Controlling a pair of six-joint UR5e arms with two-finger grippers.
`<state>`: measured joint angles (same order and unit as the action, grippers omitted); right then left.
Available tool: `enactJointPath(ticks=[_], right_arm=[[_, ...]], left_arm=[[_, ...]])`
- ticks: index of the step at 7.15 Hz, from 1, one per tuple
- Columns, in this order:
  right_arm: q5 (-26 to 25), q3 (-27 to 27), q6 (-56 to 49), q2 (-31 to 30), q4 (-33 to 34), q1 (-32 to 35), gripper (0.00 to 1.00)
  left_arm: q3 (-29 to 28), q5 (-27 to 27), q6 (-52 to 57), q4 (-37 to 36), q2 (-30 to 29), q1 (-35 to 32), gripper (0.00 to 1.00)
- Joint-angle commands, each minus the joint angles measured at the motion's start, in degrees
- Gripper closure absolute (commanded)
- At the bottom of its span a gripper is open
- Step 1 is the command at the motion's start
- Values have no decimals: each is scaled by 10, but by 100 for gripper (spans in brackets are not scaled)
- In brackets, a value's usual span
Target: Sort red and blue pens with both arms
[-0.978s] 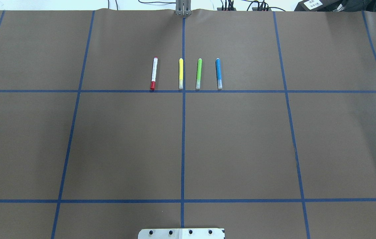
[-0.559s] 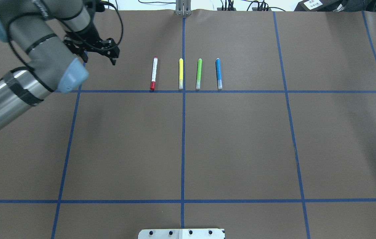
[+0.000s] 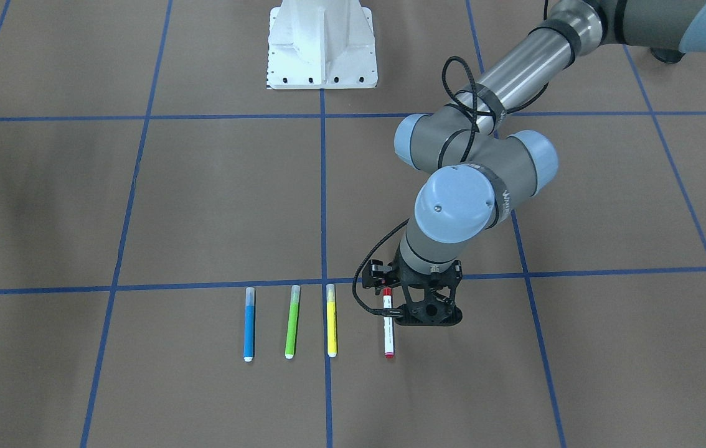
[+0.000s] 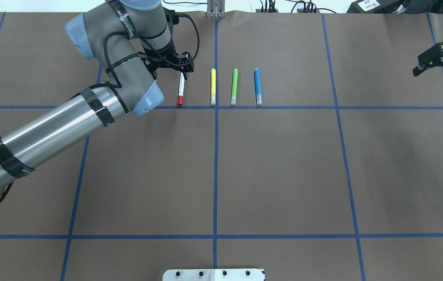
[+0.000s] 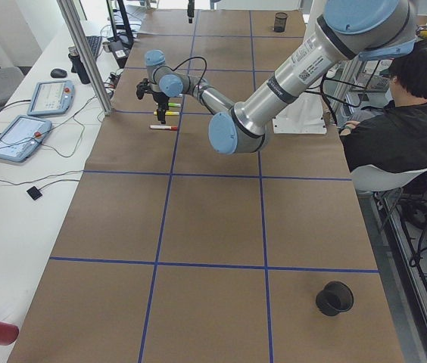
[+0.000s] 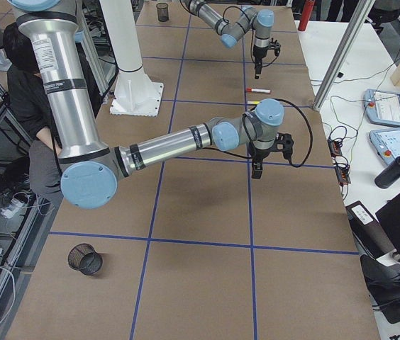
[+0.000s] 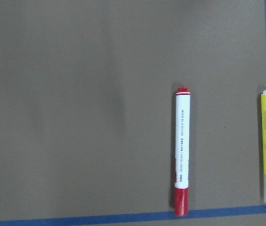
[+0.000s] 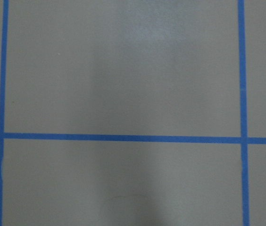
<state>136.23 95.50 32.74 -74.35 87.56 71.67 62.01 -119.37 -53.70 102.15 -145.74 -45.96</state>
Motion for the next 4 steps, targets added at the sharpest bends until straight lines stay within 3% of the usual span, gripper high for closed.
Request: enactJointPath(ticks=[1,4], right_arm=[[-16,-30,62,60,-1,-46,1],[-18,-45,91,95,-2,-70,1]], left_arm=[[-39,28,-10,38,-10,25,6],[-68,56,-17,72,-12,40,18]])
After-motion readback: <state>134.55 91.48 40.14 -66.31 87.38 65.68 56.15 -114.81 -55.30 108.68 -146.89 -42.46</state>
